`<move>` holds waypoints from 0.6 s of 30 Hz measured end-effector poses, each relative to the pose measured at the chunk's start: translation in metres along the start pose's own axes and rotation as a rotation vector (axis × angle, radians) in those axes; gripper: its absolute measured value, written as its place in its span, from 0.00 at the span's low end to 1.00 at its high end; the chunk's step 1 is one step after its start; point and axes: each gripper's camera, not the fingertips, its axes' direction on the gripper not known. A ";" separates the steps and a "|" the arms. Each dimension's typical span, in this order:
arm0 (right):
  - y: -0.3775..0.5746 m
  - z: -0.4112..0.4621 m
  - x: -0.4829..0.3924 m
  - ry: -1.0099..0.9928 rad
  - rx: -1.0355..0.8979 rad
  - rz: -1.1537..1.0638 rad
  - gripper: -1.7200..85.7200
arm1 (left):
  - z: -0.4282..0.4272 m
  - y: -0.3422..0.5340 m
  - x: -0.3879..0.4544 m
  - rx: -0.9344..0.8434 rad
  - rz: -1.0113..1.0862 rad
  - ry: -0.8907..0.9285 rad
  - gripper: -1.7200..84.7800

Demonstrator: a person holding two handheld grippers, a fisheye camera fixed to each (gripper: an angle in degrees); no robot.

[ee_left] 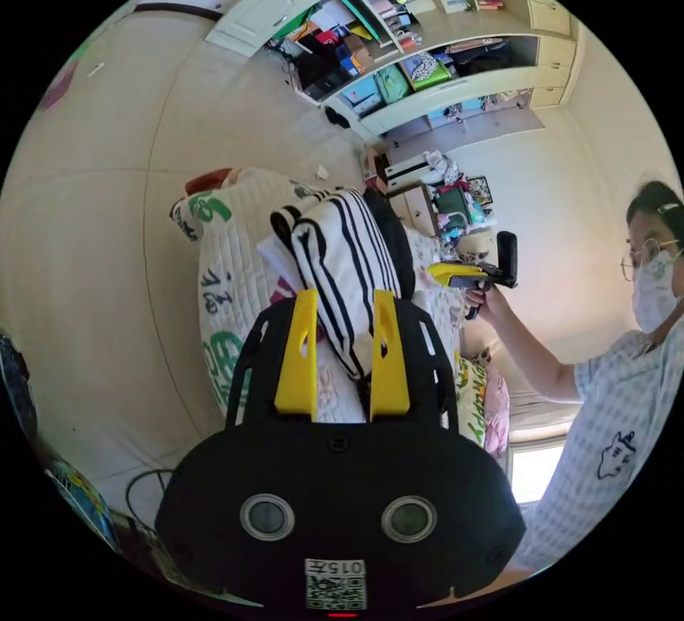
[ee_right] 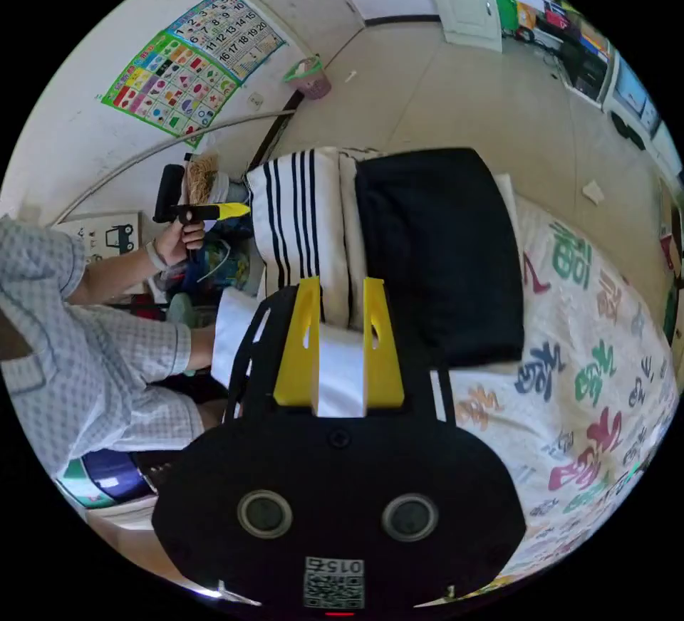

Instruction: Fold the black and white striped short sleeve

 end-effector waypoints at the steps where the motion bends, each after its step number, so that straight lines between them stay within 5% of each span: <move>1: -0.006 0.011 -0.002 -0.011 -0.005 0.004 0.14 | 0.004 -0.001 0.000 -0.012 -0.006 -0.016 0.15; 10: -0.014 0.118 -0.028 -0.050 -0.154 -0.030 0.09 | 0.002 0.028 0.003 0.000 -0.001 0.036 0.05; 18: 0.068 0.069 -0.051 -0.276 0.503 -0.031 0.08 | -0.058 0.025 0.110 0.343 0.313 0.194 0.02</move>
